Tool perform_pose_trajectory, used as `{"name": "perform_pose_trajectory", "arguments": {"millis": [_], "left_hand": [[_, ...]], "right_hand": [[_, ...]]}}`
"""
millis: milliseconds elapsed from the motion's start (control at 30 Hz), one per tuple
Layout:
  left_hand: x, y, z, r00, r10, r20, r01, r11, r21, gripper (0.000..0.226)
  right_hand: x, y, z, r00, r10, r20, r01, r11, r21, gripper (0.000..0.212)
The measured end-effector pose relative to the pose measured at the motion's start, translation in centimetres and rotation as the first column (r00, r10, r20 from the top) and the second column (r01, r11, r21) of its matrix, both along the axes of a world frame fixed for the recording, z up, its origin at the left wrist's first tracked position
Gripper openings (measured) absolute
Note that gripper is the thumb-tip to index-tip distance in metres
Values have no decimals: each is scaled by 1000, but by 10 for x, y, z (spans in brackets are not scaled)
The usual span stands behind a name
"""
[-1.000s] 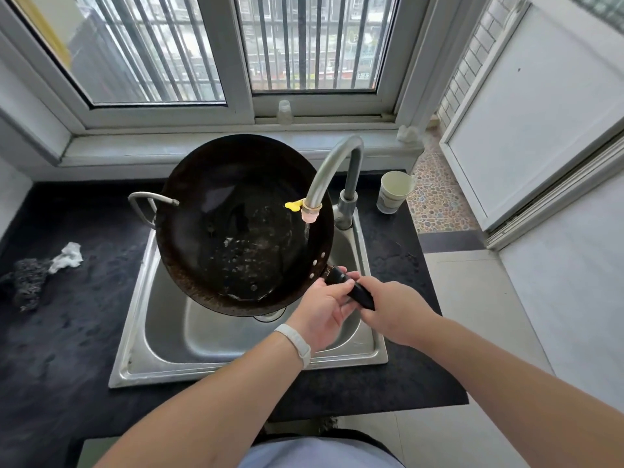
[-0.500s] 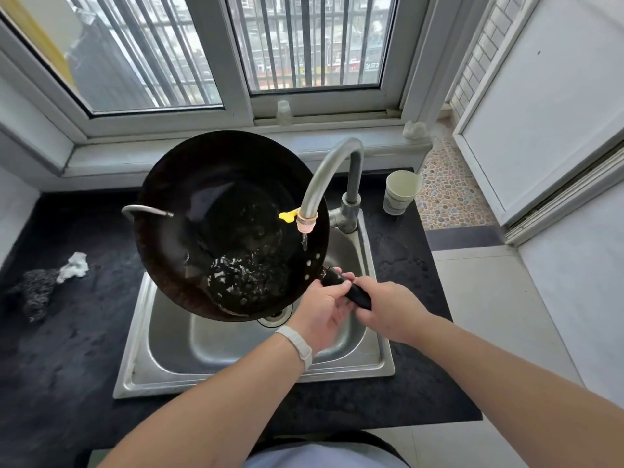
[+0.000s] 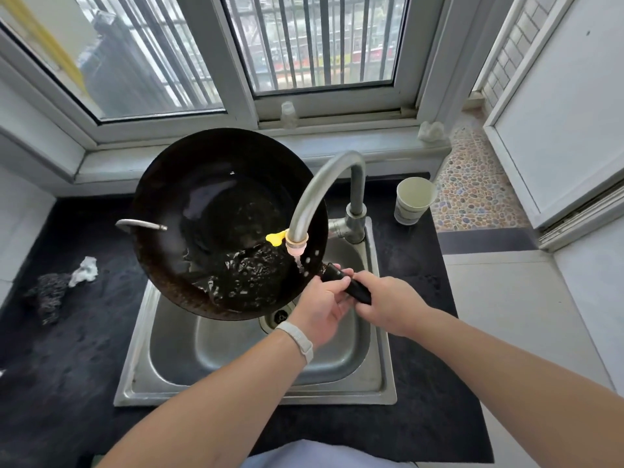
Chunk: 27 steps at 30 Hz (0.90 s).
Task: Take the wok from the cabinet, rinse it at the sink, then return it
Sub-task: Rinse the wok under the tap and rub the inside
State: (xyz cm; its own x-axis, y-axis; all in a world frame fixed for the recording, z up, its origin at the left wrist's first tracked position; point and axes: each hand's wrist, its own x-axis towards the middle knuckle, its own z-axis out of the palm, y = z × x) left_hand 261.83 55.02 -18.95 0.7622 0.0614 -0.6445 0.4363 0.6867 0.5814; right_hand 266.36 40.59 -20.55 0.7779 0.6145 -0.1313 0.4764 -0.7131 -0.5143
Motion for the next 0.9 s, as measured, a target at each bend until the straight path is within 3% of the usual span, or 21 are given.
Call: {"name": "perform_pose_trajectory", "arguments": {"millis": [600,900], "left_hand": [[18,-2,-3,999,35,-19,-37,996,-82,23],[-13,-14,4,1000,-23,-12,20,985,-171,20]], "right_hand": [[22,-7,-5,960,120,253,-131,991,26,36],[-13,-25,15,991,81,103,-75,995,-59,47]]}}
